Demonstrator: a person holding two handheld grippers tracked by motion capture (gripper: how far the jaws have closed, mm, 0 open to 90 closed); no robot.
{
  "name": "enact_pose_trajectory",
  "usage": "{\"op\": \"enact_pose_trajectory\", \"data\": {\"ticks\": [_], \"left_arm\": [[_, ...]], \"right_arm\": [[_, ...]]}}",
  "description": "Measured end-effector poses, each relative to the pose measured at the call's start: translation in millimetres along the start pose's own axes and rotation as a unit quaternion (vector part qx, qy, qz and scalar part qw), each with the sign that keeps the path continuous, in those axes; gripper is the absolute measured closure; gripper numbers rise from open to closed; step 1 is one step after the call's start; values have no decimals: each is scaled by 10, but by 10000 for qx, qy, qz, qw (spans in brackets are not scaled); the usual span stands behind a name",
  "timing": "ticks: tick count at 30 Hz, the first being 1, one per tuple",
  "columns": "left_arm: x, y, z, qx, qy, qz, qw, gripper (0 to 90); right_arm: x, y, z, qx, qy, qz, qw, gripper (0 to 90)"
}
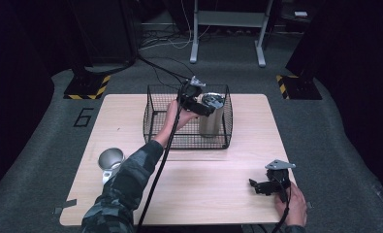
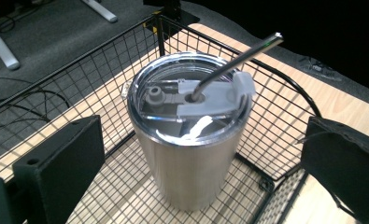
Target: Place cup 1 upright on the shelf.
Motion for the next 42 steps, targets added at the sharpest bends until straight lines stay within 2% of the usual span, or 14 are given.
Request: {"op": "enact_pose_trajectory", "data": {"ticks": [8, 9, 16, 24, 27, 33, 42], "left_arm": [[-107, 253, 68, -63, -56, 49, 10000, 0], [-132, 302, 72, -84, -121, 13, 9999, 0], [-274, 526, 126, -79, -187, -10, 9998, 0], [-511, 765, 192, -56, -224, -52, 9997, 1], [-610, 847, 240, -214, -189, -38, 9996, 1], [-814, 1001, 290, -163, -196, 26, 9997, 1], [-1149, 1194, 307, 33, -288, -105, 9995, 1]], "right_arm": [[0, -1, 1, -2, 6, 3, 10000, 0], [0, 0, 1, 0, 7, 1, 10000, 0], [-2, 0, 4, -2, 36, -9, 10000, 0], [-2, 0, 4, -2, 36, -8, 10000, 0], [-2, 0, 4, -3, 36, -10, 10000, 0], [-2, 0, 4, -2, 35, -9, 10000, 0], [-3, 1, 4, -1, 36, -12, 10000, 0]]}}
Point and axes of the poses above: each handheld gripper's, and its own axes: y roughly backward along the jaws, x roughly out of its top, z roughly to its right, the point moved 7 cm from there along -y, roughly forward along the jaws, and after that the axes turned 2 degrees about -y, right-handed, at the moved point
